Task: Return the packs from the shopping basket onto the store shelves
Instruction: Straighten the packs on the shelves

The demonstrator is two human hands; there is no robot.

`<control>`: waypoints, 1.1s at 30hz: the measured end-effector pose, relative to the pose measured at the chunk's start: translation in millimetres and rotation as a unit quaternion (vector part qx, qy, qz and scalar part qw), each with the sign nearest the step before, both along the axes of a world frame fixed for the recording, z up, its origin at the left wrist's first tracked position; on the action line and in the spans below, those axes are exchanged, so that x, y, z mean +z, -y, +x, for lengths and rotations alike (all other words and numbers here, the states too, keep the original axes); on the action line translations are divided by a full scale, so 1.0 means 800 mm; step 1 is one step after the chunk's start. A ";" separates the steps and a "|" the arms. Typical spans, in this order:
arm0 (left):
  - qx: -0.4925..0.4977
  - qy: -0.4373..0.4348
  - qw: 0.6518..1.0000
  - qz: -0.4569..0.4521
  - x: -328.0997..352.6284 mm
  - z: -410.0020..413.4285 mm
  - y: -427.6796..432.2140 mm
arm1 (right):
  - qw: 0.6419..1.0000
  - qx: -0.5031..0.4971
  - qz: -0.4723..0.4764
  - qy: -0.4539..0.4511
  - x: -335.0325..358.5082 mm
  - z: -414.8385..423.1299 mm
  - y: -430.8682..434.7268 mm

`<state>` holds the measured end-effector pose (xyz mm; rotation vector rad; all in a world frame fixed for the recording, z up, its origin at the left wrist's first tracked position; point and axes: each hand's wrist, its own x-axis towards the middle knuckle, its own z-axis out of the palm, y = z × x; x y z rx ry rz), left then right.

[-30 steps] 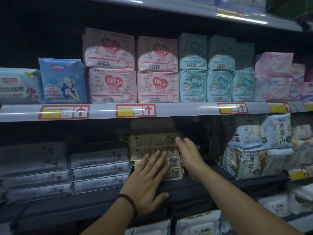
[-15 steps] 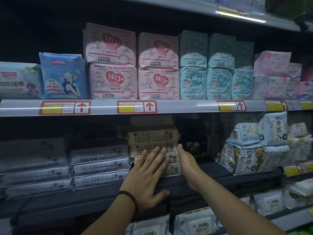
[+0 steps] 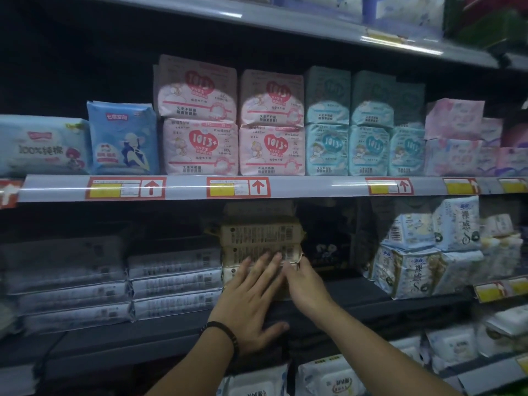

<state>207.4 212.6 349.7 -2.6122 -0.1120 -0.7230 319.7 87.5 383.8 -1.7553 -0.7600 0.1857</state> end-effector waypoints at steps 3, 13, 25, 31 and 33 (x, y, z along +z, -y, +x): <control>0.000 0.004 1.000 -0.007 0.003 -0.004 0.003 | 0.995 -0.034 0.005 0.091 -0.009 -0.021 0.010; 0.048 0.074 0.978 -0.189 -0.022 -0.141 0.111 | 0.934 0.041 -0.222 0.276 -0.033 -0.127 0.126; 0.179 -0.118 0.946 -0.244 -0.072 -0.303 0.147 | 0.901 0.118 -0.298 0.292 -0.096 -0.235 0.182; 0.205 -0.064 0.923 -0.320 -0.111 -0.303 0.156 | 0.897 0.142 -0.290 0.300 -0.130 -0.210 0.174; 0.221 -0.090 0.909 -0.342 -0.151 -0.298 0.158 | 0.900 0.152 -0.299 0.279 -0.157 -0.195 0.172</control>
